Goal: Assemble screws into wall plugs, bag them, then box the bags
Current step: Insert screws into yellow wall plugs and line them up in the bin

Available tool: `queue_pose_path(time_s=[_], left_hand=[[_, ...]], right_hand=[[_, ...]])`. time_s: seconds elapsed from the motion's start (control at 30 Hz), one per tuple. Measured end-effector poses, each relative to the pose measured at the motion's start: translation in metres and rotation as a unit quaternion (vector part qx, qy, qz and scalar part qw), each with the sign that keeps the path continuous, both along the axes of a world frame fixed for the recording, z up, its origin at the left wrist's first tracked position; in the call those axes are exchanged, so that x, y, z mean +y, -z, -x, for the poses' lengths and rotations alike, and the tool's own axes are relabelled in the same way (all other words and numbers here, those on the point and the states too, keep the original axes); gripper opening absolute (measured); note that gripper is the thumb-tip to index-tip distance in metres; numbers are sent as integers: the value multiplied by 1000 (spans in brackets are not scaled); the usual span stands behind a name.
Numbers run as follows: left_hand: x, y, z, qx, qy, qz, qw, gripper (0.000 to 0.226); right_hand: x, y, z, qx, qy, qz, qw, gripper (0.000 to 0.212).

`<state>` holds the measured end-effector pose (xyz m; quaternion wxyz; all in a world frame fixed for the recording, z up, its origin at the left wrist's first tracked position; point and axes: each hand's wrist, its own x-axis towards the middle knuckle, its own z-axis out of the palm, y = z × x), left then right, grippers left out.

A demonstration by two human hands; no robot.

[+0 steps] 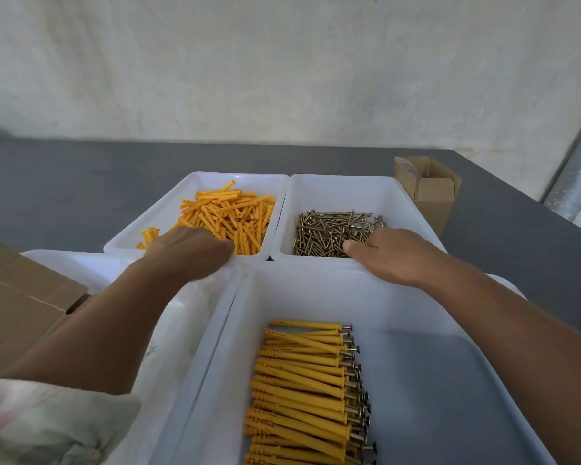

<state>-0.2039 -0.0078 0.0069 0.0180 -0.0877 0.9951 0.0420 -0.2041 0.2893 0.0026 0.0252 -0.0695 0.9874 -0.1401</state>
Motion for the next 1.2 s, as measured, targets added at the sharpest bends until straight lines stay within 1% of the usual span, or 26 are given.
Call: queue_pose_path(time_s=[0.1, 0.13, 0.17, 0.23, 0.27, 0.33, 0.43, 0.5, 0.53, 0.57, 0.63, 0.7, 0.8, 0.9, 0.97, 1.03, 1.1, 1.2], left_hand=[[5, -4, -2, 3, 23, -38, 999, 37], [8, -8, -5, 2, 39, -32, 999, 33], [10, -11, -7, 0, 68, -14, 998, 28], [13, -15, -8, 36, 110, -15, 993, 14], [14, -16, -8, 46, 129, -4, 991, 15], [13, -17, -7, 53, 154, -15, 987, 24], [19, -17, -9, 48, 127, -61, 989, 27], [19, -18, -9, 37, 90, -122, 988, 21], [18, -18, -10, 49, 74, -165, 982, 18], [17, -18, -10, 52, 74, -184, 979, 19], [18, -17, -11, 54, 77, -204, 974, 23], [19, -17, -14, 61, 80, -212, 972, 18], [21, -17, -15, 84, 89, -220, 968, 13], [25, -19, -18, 119, 109, -250, 955, 14], [28, -21, -19, 155, 110, -287, 939, 13], [30, -23, -20, 208, 99, -344, 910, 6], [31, -28, -20, 239, 90, -450, 856, 6], [32, -37, -21, 213, 55, -630, 745, 11]], right_hand=[[0, -4, -4, 34, -18, 23, 999, 57], [0, -5, -5, 50, -26, 31, 998, 55], [0, -6, -6, 72, -32, 42, 996, 50], [-1, -8, -7, 127, -32, 65, 989, 37], [-1, -9, -7, 149, -28, 81, 985, 32], [-2, -10, -5, 172, -13, 122, 977, 26], [-2, -11, -2, 173, 36, 232, 957, 19], [-1, -11, -1, 163, 67, 313, 933, 24], [0, -12, -1, 156, 76, 347, 922, 24], [0, -12, -1, 148, 84, 374, 912, 24], [0, -13, -3, 132, 95, 412, 896, 24], [0, -15, -3, 124, 105, 437, 885, 26], [-1, -15, -3, 120, 119, 458, 873, 27], [-2, -16, -2, 106, 131, 500, 850, 24], [-2, -17, -3, 100, 133, 524, 836, 23], [-2, -19, -4, 97, 130, 533, 830, 22], [-4, -21, -6, 93, 122, 537, 830, 21], [-8, -24, -9, 90, 100, 534, 835, 23]])
